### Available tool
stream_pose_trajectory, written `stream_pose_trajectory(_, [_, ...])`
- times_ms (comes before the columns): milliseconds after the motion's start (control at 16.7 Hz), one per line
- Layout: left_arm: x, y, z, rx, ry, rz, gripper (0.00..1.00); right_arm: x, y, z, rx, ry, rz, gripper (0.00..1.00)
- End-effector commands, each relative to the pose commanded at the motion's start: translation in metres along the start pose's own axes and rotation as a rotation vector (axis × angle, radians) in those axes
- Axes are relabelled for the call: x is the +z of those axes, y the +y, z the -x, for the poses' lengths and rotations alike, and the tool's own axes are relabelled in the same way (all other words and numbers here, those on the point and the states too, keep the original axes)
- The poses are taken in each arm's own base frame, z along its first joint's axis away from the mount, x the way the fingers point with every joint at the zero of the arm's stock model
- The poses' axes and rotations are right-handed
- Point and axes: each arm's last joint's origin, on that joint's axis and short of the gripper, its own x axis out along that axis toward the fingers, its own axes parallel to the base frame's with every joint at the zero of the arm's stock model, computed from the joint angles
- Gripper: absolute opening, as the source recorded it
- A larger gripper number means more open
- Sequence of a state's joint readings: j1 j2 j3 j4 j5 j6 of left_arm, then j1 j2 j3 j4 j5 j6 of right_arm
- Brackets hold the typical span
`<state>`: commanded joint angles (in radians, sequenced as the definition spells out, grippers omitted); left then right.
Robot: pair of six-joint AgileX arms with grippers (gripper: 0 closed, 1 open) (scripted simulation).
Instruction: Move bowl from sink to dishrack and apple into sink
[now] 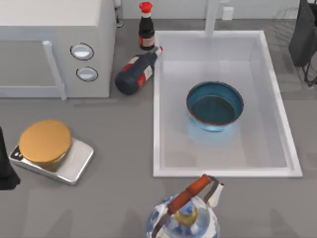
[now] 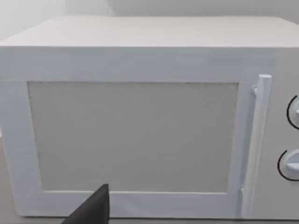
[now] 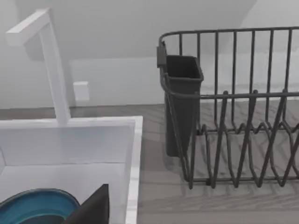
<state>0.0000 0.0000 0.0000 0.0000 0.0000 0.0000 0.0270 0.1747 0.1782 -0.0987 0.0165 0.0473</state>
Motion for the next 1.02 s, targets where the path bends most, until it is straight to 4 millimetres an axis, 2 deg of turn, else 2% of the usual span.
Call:
stream_pose_trajectory(180, [0.000, 0.000, 0.000, 0.000, 0.000, 0.000, 1.00, 0.039, 0.007, -0.009, 0.020, 0.114, -0.041, 1.00])
stream_pose_trajectory(360, [0.000, 0.000, 0.000, 0.000, 0.000, 0.000, 1.00, 0.083, 0.018, -0.033, 0.043, 0.263, -0.081, 1.00])
stream_pose_trajectory(480, [0.000, 0.000, 0.000, 0.000, 0.000, 0.000, 1.00, 0.112, 0.030, -0.059, 0.056, 0.375, -0.104, 1.00])
stream_pose_trajectory(660, [0.000, 0.000, 0.000, 0.000, 0.000, 0.000, 1.00, 0.143, 0.057, -0.114, 0.066, 0.555, -0.124, 1.00])
stream_pose_trajectory(840, [0.000, 0.000, 0.000, 0.000, 0.000, 0.000, 1.00, 0.150, 0.095, -0.181, 0.063, 0.739, -0.124, 1.00])
stream_pose_trajectory(1020, [0.000, 0.000, 0.000, 0.000, 0.000, 0.000, 1.00, 0.129, 0.140, -0.248, 0.045, 0.914, -0.104, 1.00])
